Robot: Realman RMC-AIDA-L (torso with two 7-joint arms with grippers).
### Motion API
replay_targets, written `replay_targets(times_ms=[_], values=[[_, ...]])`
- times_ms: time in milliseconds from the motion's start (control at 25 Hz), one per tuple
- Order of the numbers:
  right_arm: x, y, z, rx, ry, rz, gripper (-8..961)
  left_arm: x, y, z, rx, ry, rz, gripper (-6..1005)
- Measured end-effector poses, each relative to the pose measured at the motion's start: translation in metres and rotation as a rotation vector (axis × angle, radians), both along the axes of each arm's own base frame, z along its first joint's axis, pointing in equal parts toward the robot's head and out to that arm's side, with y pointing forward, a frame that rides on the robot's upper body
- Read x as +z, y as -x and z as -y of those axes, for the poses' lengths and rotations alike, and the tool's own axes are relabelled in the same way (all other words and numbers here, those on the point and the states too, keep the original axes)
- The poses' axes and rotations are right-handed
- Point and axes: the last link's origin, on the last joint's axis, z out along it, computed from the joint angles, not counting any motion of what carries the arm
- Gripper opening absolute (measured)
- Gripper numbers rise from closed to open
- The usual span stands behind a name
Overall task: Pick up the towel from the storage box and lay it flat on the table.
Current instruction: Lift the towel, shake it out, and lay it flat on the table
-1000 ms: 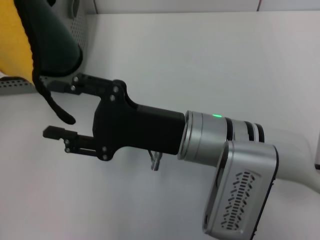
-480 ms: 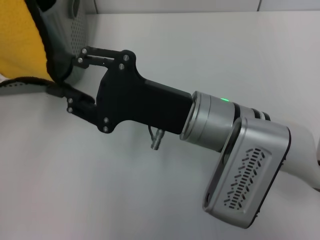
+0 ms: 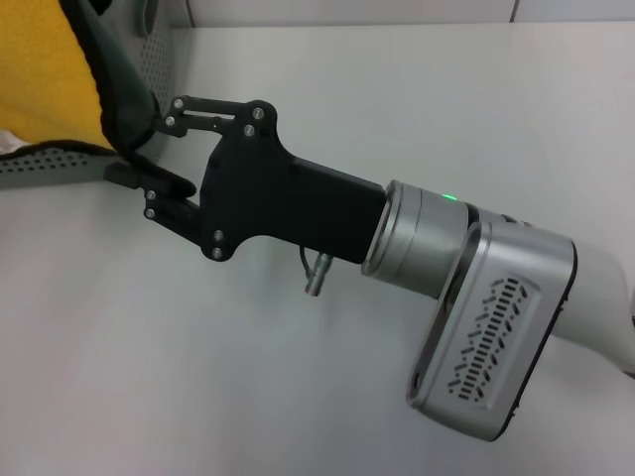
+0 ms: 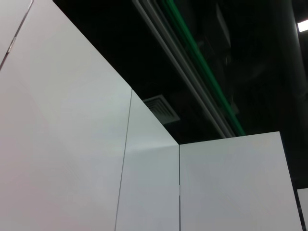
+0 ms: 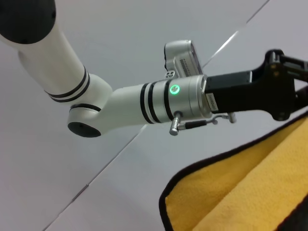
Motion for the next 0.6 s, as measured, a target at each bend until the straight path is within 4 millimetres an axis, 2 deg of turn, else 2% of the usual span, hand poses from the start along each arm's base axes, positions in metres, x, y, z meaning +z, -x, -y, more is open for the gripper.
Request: replay_targets(times_ms=[360,600], values=[[0.004,-0.002,-0.011,-0.08,0.061,-0.032,311,-0.002,-0.003,-0.001,-0.015,0.009,0.001,13],[0.004,0.0,-0.02,-0.144,0.202,-0.045,279,-0.005,-0.006,-0.001,-0.032,0.022,0.001,13]])
